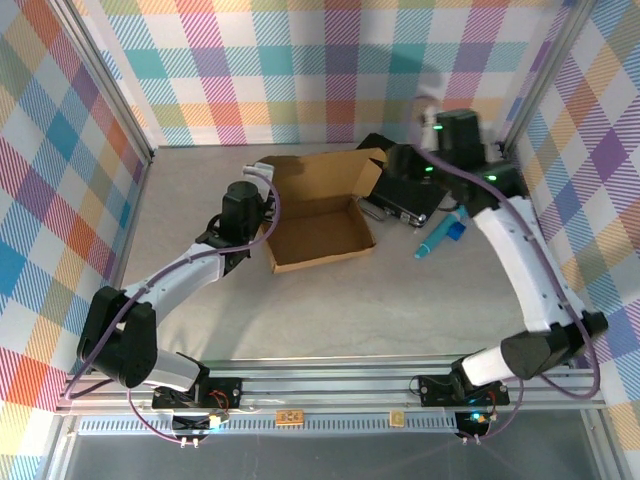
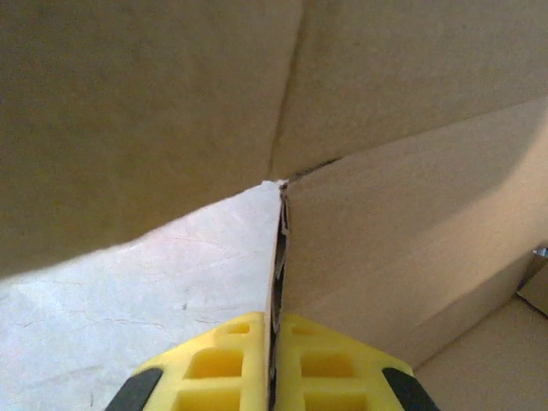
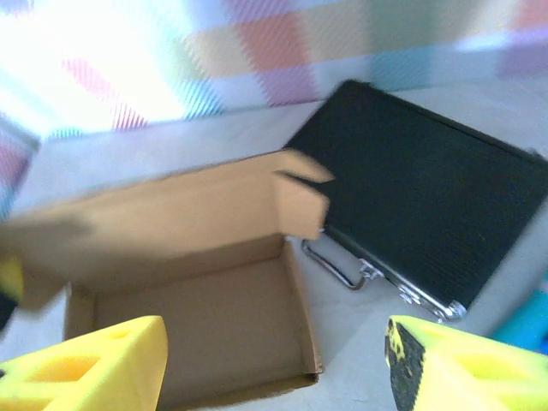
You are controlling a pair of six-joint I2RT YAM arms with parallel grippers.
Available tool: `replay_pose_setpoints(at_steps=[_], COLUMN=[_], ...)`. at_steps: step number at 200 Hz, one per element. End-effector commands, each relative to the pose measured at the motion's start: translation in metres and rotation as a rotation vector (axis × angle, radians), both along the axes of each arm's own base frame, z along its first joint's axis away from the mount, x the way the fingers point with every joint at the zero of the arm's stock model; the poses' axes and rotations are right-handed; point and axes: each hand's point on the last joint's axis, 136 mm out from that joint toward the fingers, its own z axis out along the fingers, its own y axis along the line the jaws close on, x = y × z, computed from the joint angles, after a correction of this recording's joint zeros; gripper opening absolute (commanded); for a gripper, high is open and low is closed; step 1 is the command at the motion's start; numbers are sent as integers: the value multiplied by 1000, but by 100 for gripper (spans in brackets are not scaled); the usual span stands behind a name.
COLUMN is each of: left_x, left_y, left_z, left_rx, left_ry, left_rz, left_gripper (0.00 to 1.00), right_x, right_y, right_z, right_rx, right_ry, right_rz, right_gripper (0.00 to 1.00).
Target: Fold the paper box
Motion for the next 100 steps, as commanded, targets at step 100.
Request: replay_pose_setpoints(at_steps=[100], left_x=[-41], left_y=[10], left_z=[29], left_rx=[-178], left_ry=[-56], left_rz=[-248], left_gripper=[0], right_x=[148], right_y=[9], right_z=[-99], right_rx=[688], right_ry=[542], right_rz=[-184], right_gripper=[62])
